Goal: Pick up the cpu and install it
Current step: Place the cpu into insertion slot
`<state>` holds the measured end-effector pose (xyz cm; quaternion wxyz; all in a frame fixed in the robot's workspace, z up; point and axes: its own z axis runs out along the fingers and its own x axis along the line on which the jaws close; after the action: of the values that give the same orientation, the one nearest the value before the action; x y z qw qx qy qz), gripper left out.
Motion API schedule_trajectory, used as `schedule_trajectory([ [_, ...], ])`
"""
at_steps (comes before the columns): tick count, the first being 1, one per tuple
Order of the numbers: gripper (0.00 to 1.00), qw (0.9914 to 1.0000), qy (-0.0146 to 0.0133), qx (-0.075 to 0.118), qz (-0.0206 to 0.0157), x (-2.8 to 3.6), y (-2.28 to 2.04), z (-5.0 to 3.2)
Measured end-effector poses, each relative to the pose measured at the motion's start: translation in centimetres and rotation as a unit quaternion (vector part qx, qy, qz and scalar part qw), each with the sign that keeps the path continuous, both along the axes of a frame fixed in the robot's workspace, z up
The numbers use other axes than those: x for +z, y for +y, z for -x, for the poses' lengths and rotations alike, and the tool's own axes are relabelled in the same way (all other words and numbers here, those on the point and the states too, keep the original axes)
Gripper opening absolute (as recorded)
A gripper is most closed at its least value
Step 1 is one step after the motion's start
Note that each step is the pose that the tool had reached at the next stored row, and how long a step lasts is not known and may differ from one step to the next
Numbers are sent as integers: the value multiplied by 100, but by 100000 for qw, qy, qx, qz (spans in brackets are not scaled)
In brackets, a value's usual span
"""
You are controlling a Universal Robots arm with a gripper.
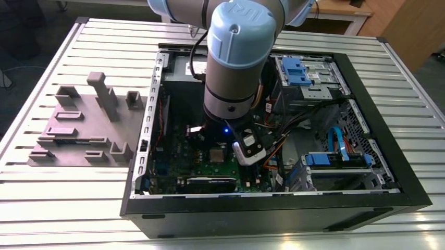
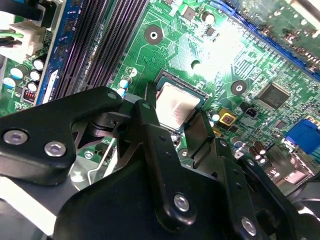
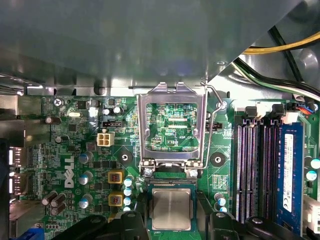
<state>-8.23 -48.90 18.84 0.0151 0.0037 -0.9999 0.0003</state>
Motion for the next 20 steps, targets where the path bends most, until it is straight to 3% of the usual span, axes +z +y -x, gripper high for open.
schedule_trajectory([
  [20, 48, 99999, -33, -316, -74, -36, 2, 1],
])
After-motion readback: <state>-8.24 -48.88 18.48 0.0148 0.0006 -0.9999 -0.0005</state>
